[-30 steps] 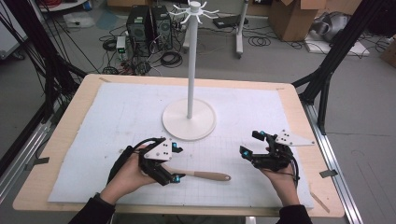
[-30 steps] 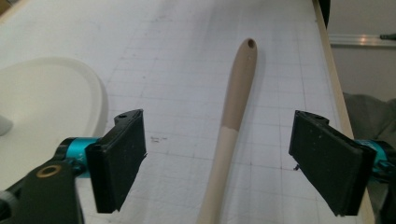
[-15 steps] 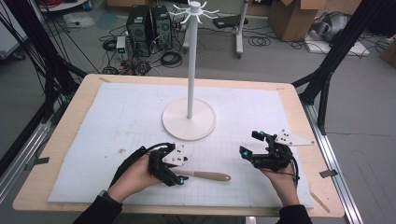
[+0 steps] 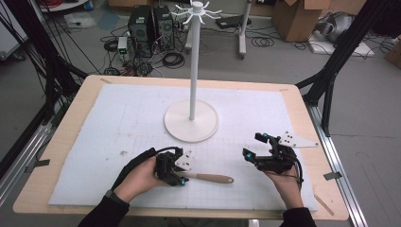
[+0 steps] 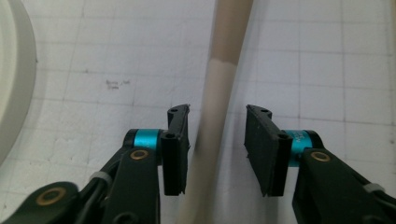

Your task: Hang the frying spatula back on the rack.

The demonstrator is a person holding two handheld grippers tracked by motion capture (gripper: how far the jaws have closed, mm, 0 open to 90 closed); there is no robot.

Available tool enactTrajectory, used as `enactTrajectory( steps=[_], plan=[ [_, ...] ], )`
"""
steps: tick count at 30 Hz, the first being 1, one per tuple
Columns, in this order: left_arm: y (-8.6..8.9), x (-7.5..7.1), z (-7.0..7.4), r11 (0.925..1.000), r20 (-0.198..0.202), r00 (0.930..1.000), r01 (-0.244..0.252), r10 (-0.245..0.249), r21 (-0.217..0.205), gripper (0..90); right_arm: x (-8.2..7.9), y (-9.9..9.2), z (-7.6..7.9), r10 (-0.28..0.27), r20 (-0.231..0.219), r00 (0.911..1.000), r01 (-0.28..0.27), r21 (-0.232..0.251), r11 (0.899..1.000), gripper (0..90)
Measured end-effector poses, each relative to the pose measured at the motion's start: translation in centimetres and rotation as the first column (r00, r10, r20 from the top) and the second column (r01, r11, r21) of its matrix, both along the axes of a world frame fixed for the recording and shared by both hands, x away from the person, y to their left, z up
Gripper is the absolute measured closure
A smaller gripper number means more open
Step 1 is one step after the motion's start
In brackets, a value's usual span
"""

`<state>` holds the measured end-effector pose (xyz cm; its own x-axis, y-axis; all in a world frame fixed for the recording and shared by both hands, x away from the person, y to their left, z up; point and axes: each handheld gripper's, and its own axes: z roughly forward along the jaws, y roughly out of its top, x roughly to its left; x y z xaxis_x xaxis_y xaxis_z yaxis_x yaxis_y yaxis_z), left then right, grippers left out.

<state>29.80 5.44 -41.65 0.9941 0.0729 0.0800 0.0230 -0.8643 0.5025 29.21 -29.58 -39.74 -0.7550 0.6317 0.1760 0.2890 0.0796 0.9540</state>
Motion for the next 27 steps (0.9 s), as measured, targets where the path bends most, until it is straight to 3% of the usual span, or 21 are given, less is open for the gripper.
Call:
enactTrajectory(
  steps=[3, 7, 12, 27],
  plan=[
    [-0.12, 0.20, 0.03, 0.9999, -0.020, 0.9998, -0.004, 0.004, 0.009, 64.7, 0.04, 0.00, -0.02, 0.003, 0.000, 1.0000, -0.003, 0.001, 1.000, 13.4],
    [-0.76, 0.65, 0.23, 0.9985, -0.049, 0.9987, -0.008, 0.011, 0.054, 66.6, 0.10, 0.09, -0.07, 0.003, -0.001, 1.0000, -0.003, -0.004, 1.000, 13.4],
    [-0.85, 0.85, 0.27, 0.9980, -0.069, 0.9975, -0.012, 0.016, 0.062, 69.6, 0.01, 0.17, -0.05, 0.007, -0.012, 0.9999, -0.007, -0.003, 1.000, 13.5],
    [-0.95, 0.59, 0.28, 0.9976, -0.043, 0.9989, 0.022, -0.020, 0.065, 73.8, 0.14, 0.32, -0.09, 0.021, -0.007, 0.9998, -0.021, -0.001, 1.000, 13.5]
  ],
)
